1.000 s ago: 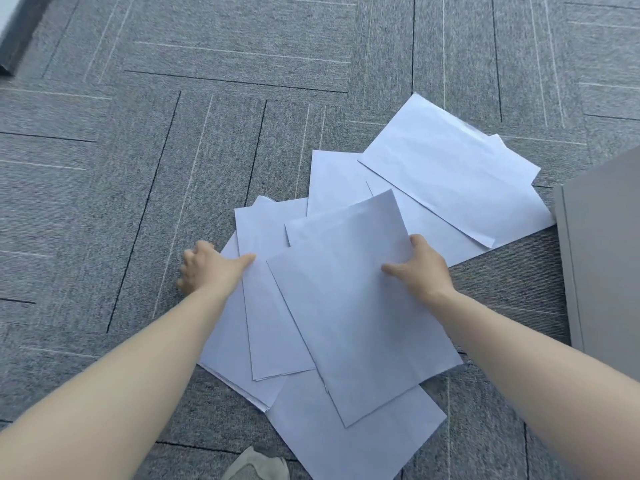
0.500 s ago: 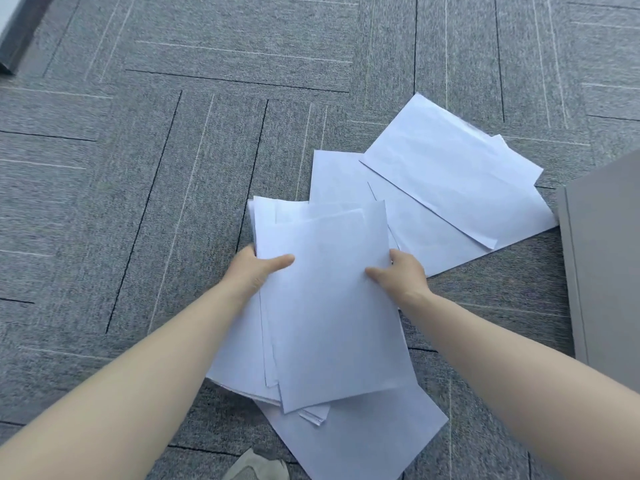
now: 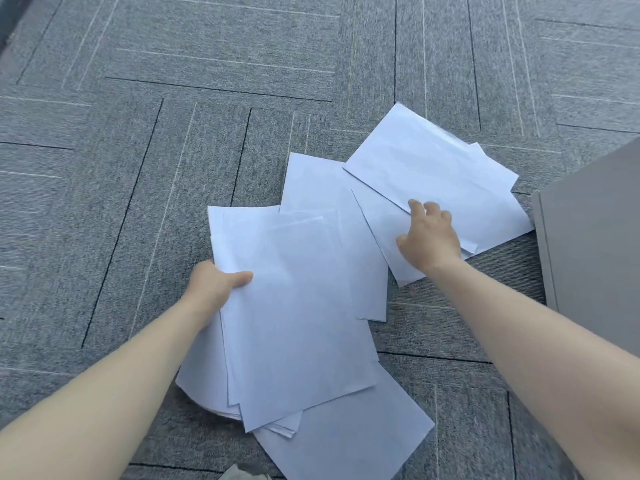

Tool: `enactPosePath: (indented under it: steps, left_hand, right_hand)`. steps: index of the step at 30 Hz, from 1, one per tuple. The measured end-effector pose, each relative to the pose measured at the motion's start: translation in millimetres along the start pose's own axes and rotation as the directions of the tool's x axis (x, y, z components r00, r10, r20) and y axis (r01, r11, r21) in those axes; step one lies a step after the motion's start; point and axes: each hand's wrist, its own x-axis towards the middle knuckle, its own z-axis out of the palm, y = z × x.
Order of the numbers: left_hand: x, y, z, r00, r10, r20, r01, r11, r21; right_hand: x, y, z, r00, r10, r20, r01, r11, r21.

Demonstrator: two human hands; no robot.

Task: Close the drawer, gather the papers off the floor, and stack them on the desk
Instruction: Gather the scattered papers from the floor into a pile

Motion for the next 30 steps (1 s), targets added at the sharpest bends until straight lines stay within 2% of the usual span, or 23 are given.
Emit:
enactPosePath:
  steps: [3,6,8,14,23,26,30]
  left_hand:
    - [1.0,-1.7,-7.3,1.0,0.015,-0.019,-0.015,1.0,0.007]
    - [2.5,-6.3,-14.2,0.998,0.023,-0.054,-0.024,1.0,-0.017]
    - [2.5,-9.2,-17.2,0.997,0.027,-0.065,-0.029,0.999,-0.028]
    - [1.0,-9.8,-22.7,0.999,0.024,-0.035,-0.029,0.988,-0.151]
    - [5.3,-15.3,-24.4,0.999,-0.025,-0.037,0.013,0.957,-0.291]
    - [6.3,-18.4,-22.3,0.998,-0.051,-0.02,0.041,0.944,-0.327]
    - [7.2,-19.2,-18.7,0.998,-0.059,-0.006,0.054,0.937,-0.346]
  right_hand:
    - [20.4,-0.6,-1.5,0.995,0.048,0.086,-0.031,0.982,-0.188]
    - [30.9,1.0,0.8,0.98,0.127,0.151,-0.087,0.966,-0.245]
    - [33.8,7.2,3.1,0.985,0.123,0.123,-0.082,0.953,-0.293]
    - [37.5,30.3,2.0,0.996,-0.086,-0.015,0.073,0.915,-0.396]
    - [14.1,54.5,-18.1,0.954,-0.257,-0.156,0.178,0.9,-0.398]
    - [-11.8,71.5,-5.9,0.951,-0.3,-0.071,0.231,0.846,-0.48]
    - [-32.3,80.7,4.1,0.975,-0.194,0.105,0.218,0.786,-0.578]
